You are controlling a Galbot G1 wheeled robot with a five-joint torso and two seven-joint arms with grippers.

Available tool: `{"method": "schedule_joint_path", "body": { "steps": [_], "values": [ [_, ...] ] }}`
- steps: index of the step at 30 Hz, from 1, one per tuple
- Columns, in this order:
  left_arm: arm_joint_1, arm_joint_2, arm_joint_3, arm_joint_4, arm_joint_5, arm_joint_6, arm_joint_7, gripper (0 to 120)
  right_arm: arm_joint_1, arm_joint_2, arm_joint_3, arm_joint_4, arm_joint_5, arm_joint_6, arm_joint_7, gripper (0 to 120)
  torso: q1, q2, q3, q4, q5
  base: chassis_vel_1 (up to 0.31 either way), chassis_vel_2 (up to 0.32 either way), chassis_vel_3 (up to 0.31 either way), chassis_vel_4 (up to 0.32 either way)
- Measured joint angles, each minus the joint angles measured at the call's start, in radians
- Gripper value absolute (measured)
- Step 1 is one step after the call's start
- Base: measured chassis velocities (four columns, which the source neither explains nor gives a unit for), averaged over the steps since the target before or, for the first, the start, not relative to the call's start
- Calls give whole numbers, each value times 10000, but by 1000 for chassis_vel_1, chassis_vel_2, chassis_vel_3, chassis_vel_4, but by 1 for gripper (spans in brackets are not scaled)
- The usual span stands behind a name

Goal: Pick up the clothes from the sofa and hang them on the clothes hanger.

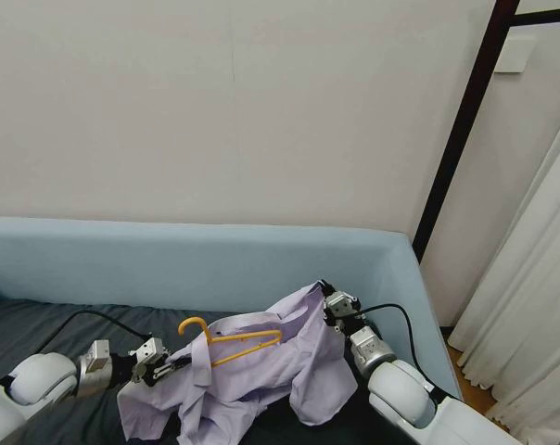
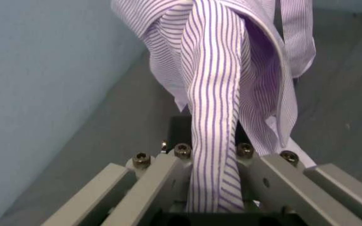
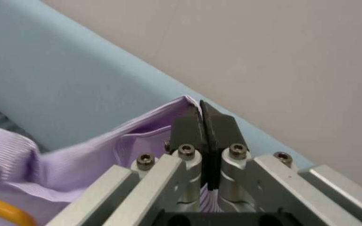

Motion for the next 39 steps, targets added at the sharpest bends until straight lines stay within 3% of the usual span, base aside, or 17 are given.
{"method": "schedule_joint_path", "body": {
  "steps": [4, 9, 13, 18, 23, 28, 39],
  "values": [
    [-1411, -400, 1599, 244, -168, 154, -250, 1, -70, -352, 110, 780, 300, -157, 4, 0, 1, 0, 1, -3, -2, 0, 0, 0, 0],
    [-2587, -827, 2646, 596, -248, 216, -387, 1, -235, -884, 424, 1408, 631, -270, -23, 0, 0, -1, 1, 8, 1, 0, 0, 0, 0],
    [-4293, -1491, 3838, 1059, -547, 262, -499, 1, -509, -1504, 965, 2049, 1068, -342, -82, 0, 1, 0, 1, -10, 3, 0, 0, 0, 0],
    [-5488, -1982, 5091, 1184, -872, 303, -519, 1, -547, -1768, 1226, 2514, 1485, -418, -110, 0, 1, -1, 1, 1, 2, 0, 0, 0, 0],
    [-6309, -2420, 6191, 1139, -1119, 305, -425, 1, -553, -1911, 1378, 2642, 1728, -428, -171, 0, 1, 0, 1, -3, 0, 0, 0, 0, 0],
    [-6588, -2846, 6425, 1306, -1273, 308, -682, 1, -683, -2027, 1583, 2737, 1853, -422, -194, 0, 1, -1, 2, 0, 0, 0, 0, 0, 0],
    [-7134, -3464, 5964, 2086, -1975, 322, -1604, 1, -1487, -2300, 1814, 3869, 1969, -529, -188, 0, 1, -1, 0, 0, -2, 0, 0, 0, 0]
  ]
}}
